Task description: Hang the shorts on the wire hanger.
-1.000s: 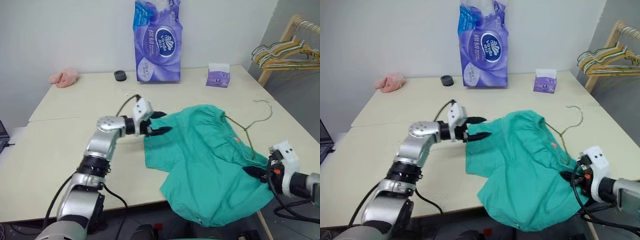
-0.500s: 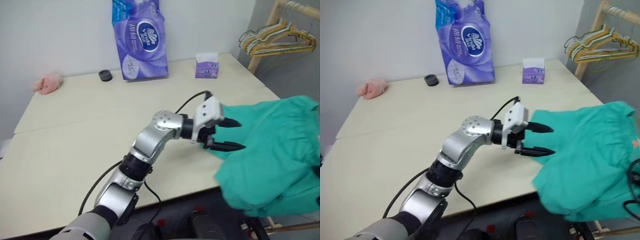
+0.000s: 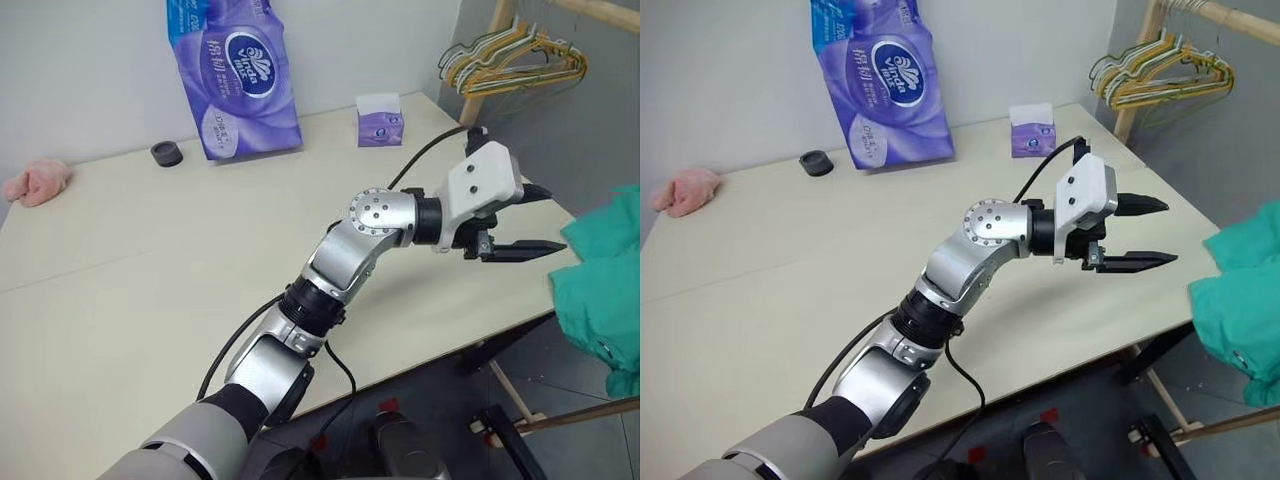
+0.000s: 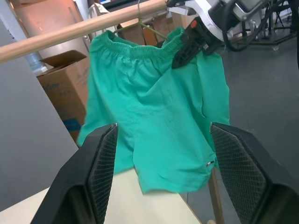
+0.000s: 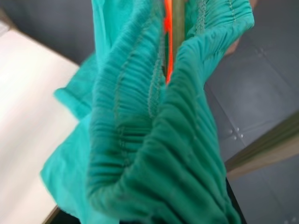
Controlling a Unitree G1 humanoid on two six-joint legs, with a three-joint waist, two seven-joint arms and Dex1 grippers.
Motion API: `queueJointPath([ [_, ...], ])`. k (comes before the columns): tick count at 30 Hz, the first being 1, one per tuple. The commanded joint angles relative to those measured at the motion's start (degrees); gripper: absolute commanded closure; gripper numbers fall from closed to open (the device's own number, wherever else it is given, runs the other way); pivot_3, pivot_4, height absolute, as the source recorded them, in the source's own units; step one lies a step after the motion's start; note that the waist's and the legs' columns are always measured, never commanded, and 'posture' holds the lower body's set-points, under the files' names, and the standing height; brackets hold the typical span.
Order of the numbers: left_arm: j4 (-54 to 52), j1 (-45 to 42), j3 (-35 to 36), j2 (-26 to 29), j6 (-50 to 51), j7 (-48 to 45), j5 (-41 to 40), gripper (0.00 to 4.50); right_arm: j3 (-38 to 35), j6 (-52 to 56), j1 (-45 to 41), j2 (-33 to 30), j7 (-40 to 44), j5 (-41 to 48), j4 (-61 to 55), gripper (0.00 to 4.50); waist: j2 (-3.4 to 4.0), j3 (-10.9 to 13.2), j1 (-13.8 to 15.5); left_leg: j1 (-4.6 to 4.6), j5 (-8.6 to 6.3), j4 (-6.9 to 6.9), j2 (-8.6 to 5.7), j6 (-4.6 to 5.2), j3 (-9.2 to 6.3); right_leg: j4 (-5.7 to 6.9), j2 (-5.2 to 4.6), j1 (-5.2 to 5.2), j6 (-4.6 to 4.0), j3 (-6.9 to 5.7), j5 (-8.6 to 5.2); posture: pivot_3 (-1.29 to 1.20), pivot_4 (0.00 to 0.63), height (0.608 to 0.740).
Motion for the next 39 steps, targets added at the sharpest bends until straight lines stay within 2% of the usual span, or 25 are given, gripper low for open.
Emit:
queueJointPath([
  [1, 1.4, -3.8, 1.3, -2.3, -3.0, 0.9, -0.1, 1.18, 2.4, 0.4, -7.0, -5.5, 0.0, -4.8, 8.7, 4.50, 0.03, 0.2, -0.2, 0.12, -0.05, -0.01, 0.00, 0.09, 0.25, 0.00, 0.00, 0.02, 0.06, 0.21, 0.02, -0.43, 0.185, 0.740],
  [4, 3.5, -5.5, 1.7, -3.2, -4.6, 0.9, -0.1, 1.18, 6.2, 0.2, -10.0, -9.2, 4.1, -9.4, 16.4, 4.50, 0.01, 0.3, -0.5, 0.26, -0.16, -0.08, 0.00, 0.22, 0.58, -0.07, 0.00, 0.02, 0.18, 0.50, 0.00, -0.42, 0.193, 0.740],
  [10, 7.1, -8.7, 2.5, -5.3, -7.1, 1.1, -0.7, 1.18, 17.5, -5.1, -10.1, -15.5, 18.6, -16.2, 29.1, 4.50, -0.18, 1.0, -1.7, 0.31, -0.22, -0.23, 0.01, 0.28, 0.75, -0.20, -0.02, 0.01, 0.28, 0.64, -0.01, -0.42, 0.197, 0.740],
  [14, 6.8, -9.6, 2.9, -7.0, -5.4, -1.7, -4.1, 1.18, 21.2, -5.8, -10.9, -15.9, 24.6, -19.0, 31.1, 4.50, -0.17, 1.2, -2.0, 0.39, -0.23, -0.46, 0.01, 0.26, 0.86, -0.25, -0.02, -0.02, 0.36, 0.78, -0.02, -0.40, 0.197, 0.740],
  [22, 5.6, -10.5, 2.6, -6.9, -2.0, -5.6, -8.4, 1.18, 24.9, -8.3, -13.6, -15.6, 30.0, -25.2, 31.1, 4.50, -0.15, 1.3, -2.1, 0.42, -0.25, -0.58, 0.01, 0.20, 0.91, -0.34, -0.02, -0.03, 0.42, 0.87, -0.02, -0.40, 0.191, 0.740],
  [27, 5.9, -10.9, 2.7, -6.9, -1.5, -6.2, -8.7, 1.16, 24.2, -7.1, -14.2, -16.0, 33.5, -27.4, 29.5, 3.06, -0.14, 1.3, -2.1, 0.42, -0.27, -0.65, 0.01, 0.18, 0.92, -0.45, -0.03, -0.03, 0.45, 0.89, -0.01, -0.40, 0.187, 0.740],
  [31, 6.3, -11.3, 2.8, -7.1, -1.7, -6.3, -8.7, 1.16, 19.9, -3.8, -13.8, -16.0, 34.2, -30.5, 26.8, 1.69, -0.13, 1.3, -2.0, 0.42, -0.27, -0.68, 0.02, 0.16, 0.92, -0.48, -0.03, -0.04, 0.45, 0.89, -0.01, -0.41, 0.183, 0.740],
  [36, 6.1, -11.1, 2.6, -7.2, -1.8, -6.2, -8.5, 1.16, 13.2, 0.1, -17.5, -15.3, 31.8, -34.3, 21.5, 0.02, -0.08, 1.3, -2.0, 0.41, -0.29, -0.69, 0.02, 0.13, 0.93, -0.51, -0.04, -0.05, 0.46, 0.92, -0.01, -0.40, 0.169, 0.740],
  [39, 6.2, -11.0, 2.6, -6.7, -2.0, -6.2, -8.2, 1.16, 10.2, 0.4, -15.3, -15.3, 30.9, -33.9, 14.3, 0.02, -0.05, 1.3, -1.9, 0.41, -0.30, -0.69, 0.04, 0.12, 0.91, -0.51, -0.03, -0.05, 0.46, 0.91, -0.01, -0.41, 0.166, 0.740],
])
